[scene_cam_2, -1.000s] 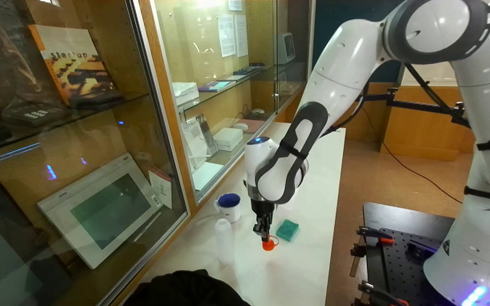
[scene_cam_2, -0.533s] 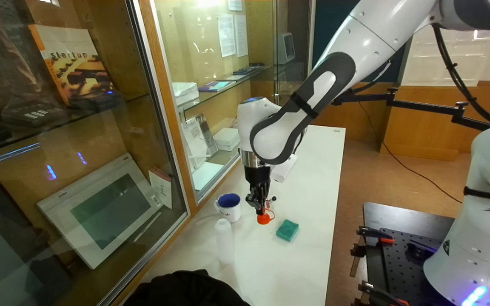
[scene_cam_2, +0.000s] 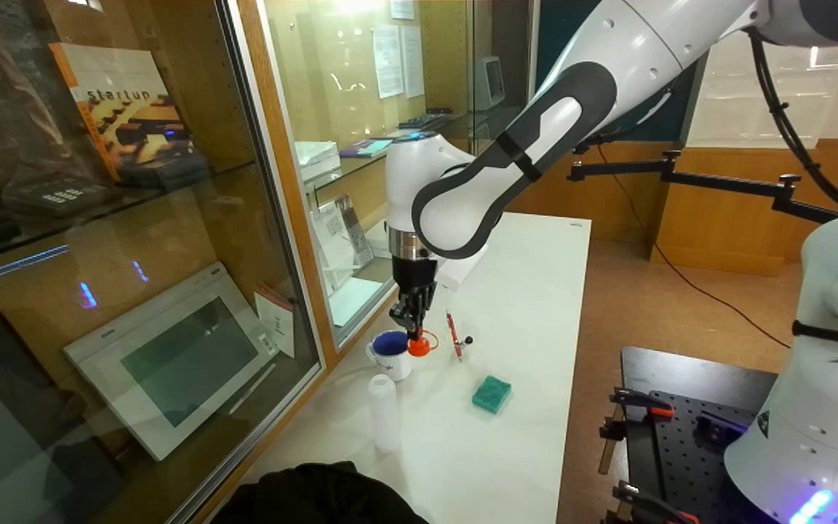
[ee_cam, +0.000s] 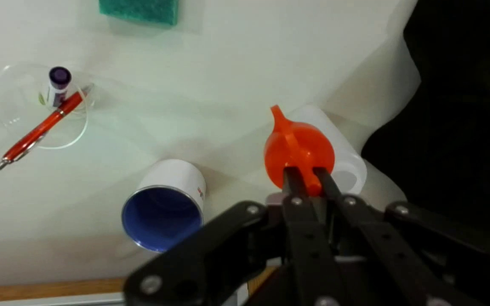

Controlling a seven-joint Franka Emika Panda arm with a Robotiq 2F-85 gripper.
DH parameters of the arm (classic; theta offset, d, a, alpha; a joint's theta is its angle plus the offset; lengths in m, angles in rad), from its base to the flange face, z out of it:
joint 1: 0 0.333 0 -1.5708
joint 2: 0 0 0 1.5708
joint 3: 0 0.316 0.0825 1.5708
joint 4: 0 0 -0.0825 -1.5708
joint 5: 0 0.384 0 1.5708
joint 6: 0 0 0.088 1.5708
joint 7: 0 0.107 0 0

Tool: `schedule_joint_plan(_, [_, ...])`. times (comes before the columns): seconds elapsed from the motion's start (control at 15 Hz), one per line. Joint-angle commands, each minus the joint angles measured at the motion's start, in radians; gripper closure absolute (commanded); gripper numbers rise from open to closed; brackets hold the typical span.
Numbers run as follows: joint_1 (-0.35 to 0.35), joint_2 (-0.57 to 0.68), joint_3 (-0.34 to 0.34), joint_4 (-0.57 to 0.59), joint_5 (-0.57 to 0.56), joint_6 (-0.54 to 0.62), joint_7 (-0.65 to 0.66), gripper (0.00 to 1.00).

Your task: Cover the white bottle with the red lid and then transfer the marker from the cup to the mug

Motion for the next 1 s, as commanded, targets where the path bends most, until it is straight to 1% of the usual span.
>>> schedule_joint_plan(0.0, [0.006, 0.077, -0.010, 0.071, 0.023, 0.062, -0.019, 0.97])
schedule_joint_plan(0.07, [0.001, 0.088, -0.002, 0.081, 0.043, 0.057, -0.045, 0.97])
schedule_joint_plan(0.13, [0.010, 0.047, -0.012, 0.040, 0.017, 0.043, -0.013, 0.89])
schedule_joint_plan(0.33, [0.009, 0.084, -0.011, 0.065, 0.027, 0.051, -0.026, 0.89])
schedule_joint_plan(0.4, [-0.002, 0.099, -0.002, 0.073, 0.065, 0.052, -0.035, 0.97])
schedule_joint_plan(0.67, [0.003, 0.133, 0.005, 0.103, 0.128, 0.043, -0.017, 0.97])
schedule_joint_plan(0.93, [0.021, 0.170, -0.002, 0.138, 0.114, 0.027, 0.012, 0.97])
